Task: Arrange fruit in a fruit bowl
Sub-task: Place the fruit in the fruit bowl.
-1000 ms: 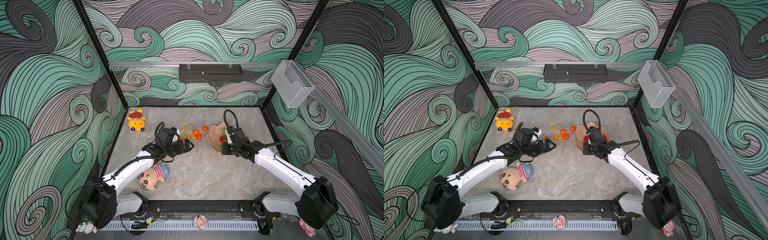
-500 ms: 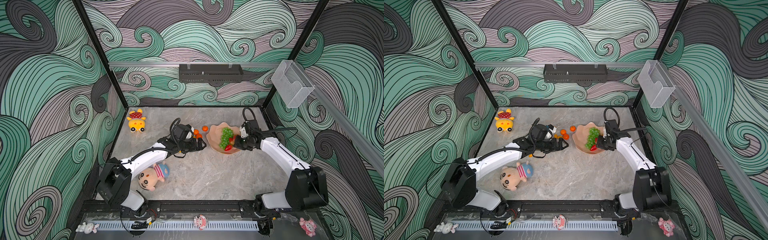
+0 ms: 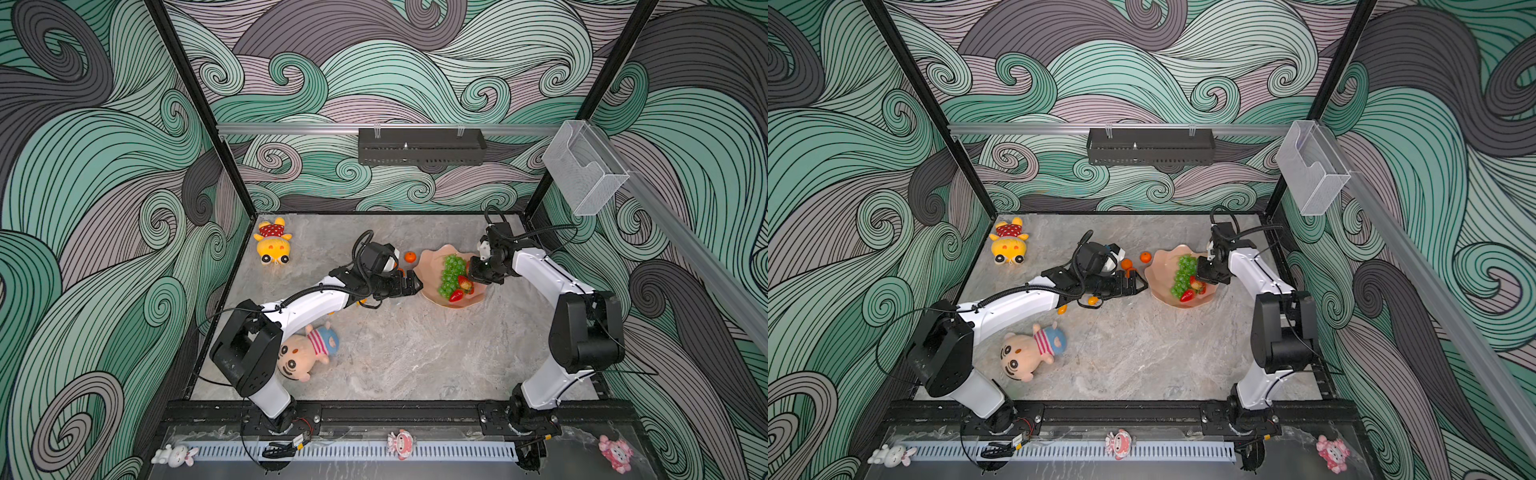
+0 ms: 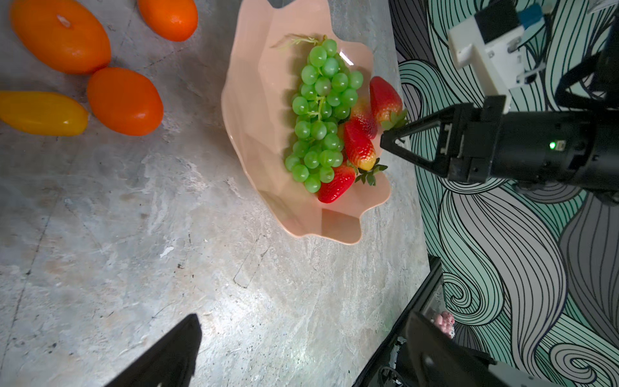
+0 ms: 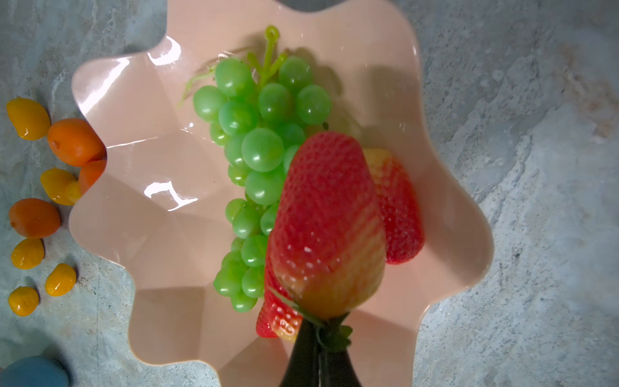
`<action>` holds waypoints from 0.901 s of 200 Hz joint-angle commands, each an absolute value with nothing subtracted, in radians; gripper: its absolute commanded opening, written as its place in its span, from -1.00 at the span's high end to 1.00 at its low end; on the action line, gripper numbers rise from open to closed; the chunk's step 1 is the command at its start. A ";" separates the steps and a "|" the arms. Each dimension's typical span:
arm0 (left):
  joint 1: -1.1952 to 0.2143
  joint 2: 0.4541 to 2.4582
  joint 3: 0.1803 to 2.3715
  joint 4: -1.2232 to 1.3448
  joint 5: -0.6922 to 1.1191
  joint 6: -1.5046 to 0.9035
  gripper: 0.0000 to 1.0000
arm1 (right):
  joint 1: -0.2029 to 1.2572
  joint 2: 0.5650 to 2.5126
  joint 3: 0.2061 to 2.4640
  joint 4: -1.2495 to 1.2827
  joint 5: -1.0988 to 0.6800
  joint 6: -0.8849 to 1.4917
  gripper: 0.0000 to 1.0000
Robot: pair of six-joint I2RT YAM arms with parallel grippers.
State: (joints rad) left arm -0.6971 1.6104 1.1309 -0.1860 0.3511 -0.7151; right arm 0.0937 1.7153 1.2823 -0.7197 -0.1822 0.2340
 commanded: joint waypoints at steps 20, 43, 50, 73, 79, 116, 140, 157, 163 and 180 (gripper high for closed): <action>-0.707 1.618 1.163 -0.197 0.347 -0.693 -0.97 | 0.087 1.766 1.333 -0.774 -0.188 0.197 1.00; -0.706 1.614 1.164 -0.207 0.346 -0.689 -0.97 | 0.086 1.784 1.345 -0.786 -0.186 0.193 0.98; -0.706 1.612 1.164 -0.209 0.345 -0.689 -0.97 | 0.086 1.785 1.345 -0.786 -0.186 0.195 0.96; -0.707 1.604 1.163 -0.221 0.339 -0.683 -0.97 | 0.086 1.781 1.344 -0.786 -0.187 0.196 0.79; -0.707 1.603 1.161 -0.222 0.338 -0.683 -0.97 | 0.087 1.779 1.344 -0.787 -0.185 0.196 0.75; -0.707 1.587 1.155 -0.234 0.326 -0.681 -0.97 | 0.086 1.755 1.341 -0.787 -0.177 0.201 0.59; -0.707 1.575 1.152 -0.246 0.321 -0.678 -0.97 | 0.086 1.726 1.336 -0.788 -0.180 0.205 0.46; -0.706 1.560 1.149 -0.254 0.313 -0.676 -0.97 | 0.086 1.696 1.328 -0.790 -0.177 0.210 0.37; -0.706 1.555 1.149 -0.259 0.310 -0.675 -0.97 | 0.087 1.685 1.324 -0.790 -0.176 0.211 0.35; -0.707 1.537 1.148 -0.274 0.303 -0.672 -0.97 | 0.086 1.653 1.312 -0.790 -0.176 0.215 0.30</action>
